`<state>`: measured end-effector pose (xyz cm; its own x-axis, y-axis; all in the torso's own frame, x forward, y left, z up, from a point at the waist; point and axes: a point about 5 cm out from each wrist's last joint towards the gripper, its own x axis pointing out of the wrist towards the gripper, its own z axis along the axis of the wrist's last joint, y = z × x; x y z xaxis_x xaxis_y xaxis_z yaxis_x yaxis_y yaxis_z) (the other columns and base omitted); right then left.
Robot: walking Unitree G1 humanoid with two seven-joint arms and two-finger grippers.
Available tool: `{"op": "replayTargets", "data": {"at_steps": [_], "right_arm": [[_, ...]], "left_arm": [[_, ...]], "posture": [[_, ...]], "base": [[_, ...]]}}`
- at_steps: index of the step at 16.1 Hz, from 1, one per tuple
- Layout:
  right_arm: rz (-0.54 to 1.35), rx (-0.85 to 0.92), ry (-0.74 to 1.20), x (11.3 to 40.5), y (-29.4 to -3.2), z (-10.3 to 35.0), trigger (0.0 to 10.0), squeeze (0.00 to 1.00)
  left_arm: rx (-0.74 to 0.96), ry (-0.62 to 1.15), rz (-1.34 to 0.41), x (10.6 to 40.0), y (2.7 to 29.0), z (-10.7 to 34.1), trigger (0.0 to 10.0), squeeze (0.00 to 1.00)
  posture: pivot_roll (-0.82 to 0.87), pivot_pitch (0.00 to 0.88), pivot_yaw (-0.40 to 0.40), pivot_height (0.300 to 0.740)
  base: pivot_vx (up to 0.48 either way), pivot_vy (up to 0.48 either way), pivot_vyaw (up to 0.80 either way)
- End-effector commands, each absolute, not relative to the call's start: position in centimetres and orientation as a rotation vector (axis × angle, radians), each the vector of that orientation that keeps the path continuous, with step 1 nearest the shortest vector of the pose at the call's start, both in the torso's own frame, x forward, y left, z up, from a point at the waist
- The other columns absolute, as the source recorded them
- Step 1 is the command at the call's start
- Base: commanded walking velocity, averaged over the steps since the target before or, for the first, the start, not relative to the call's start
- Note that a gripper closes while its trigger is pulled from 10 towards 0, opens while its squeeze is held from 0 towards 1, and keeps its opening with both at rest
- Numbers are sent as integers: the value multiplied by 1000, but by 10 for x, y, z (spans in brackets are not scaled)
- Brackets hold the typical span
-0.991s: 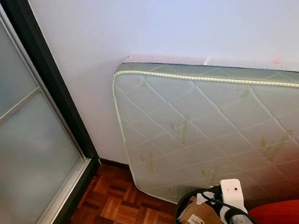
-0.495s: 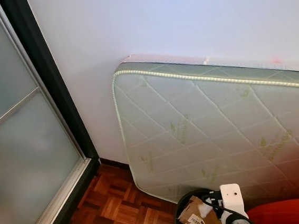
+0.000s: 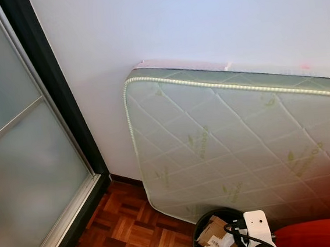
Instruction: Clean up the room
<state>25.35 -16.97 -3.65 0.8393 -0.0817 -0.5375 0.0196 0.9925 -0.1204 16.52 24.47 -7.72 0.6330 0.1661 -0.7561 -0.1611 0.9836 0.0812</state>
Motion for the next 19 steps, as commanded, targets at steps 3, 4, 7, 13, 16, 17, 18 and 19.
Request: {"op": "replayTargets", "data": {"at_steps": [3, 4, 7, 13, 16, 17, 18, 19], "right_arm": [[-49, -77, 578, 252, -167, -38, 10000, 1000], [-51, -79, 578, 252, -167, -38, 10000, 1000], [-84, -112, 617, 252, -173, -39, 10000, 1000], [-114, 29, 602, 254, -171, -38, 10000, 1000], [-170, 89, 624, 254, -176, -39, 10000, 1000], [-155, 21, 605, 256, -178, -36, 10000, 1000], [-87, -196, 563, 260, -176, -31, 10000, 1000], [-104, -148, 574, 259, -176, -33, 10000, 0]], "left_arm": [[15, 894, 189, 158, 246, -80, 10000, 0], [15, 894, 189, 158, 246, -80, 10000, 0], [15, 894, 189, 158, 246, -80, 10000, 0], [16, 895, 188, 157, 246, -81, 10000, 0], [18, 895, 186, 157, 246, -81, 10000, 0], [19, 895, 185, 157, 246, -81, 10000, 0], [20, 896, 183, 157, 246, -81, 10000, 0], [20, 896, 182, 157, 246, -81, 10000, 0]], "posture": [[32, 152, -1, 740], [32, 152, -1, 740], [34, 150, -1, 740], [36, 146, -2, 740], [36, 146, -2, 740], [32, 133, -1, 740], [32, 133, -1, 740], [32, 133, -1, 740]], "base": [[0, 0, 0], [0, 0, 0], [0, 0, 0], [0, 0, 0], [0, 0, 0], [0, 0, 0], [0, 0, 0], [0, 0, 0]]}}
